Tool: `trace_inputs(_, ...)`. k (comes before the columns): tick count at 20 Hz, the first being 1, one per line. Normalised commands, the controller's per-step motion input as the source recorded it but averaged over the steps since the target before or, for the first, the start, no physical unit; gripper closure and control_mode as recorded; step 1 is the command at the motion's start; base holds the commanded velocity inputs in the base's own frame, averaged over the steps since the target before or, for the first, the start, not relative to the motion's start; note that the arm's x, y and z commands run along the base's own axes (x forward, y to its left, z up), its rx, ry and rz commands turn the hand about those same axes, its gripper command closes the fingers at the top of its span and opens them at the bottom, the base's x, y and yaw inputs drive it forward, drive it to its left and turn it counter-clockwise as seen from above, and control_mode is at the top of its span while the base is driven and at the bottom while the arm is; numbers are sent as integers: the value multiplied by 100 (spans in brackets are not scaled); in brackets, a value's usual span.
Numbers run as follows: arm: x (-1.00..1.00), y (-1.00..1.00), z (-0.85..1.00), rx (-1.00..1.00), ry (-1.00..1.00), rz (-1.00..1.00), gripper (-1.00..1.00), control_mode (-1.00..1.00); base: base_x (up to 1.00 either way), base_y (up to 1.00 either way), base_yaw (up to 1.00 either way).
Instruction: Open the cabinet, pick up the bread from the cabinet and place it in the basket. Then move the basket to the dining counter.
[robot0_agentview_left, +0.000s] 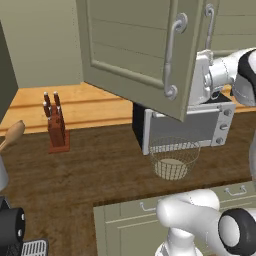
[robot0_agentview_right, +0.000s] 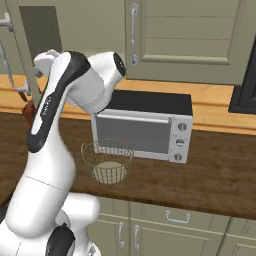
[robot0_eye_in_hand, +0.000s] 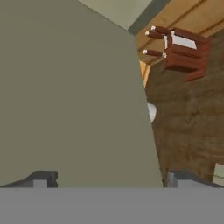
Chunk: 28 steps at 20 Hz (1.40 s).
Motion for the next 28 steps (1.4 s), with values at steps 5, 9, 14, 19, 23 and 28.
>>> trace_inputs(5, -62, 100, -10, -37, -25, 12, -100, -100, 0, 0, 0)
trace_inputs(9, -15, 100, 0, -35, -24, -4, -100, -100, 0, 0, 0)
trace_inputs(14, 0, 24, 0, -20, -18, -18, -100, -100, 0, 0, 0)
trace_inputs(19, -3, -96, 0, -4, -21, -14, -100, -100, 0, 0, 0)
trace_inputs(23, 0, -100, 0, -7, -18, -7, -100, -100, 0, 0, 0)
trace_inputs(28, 5, -93, 1, -12, -16, -9, -100, -100, 0, 0, 0)
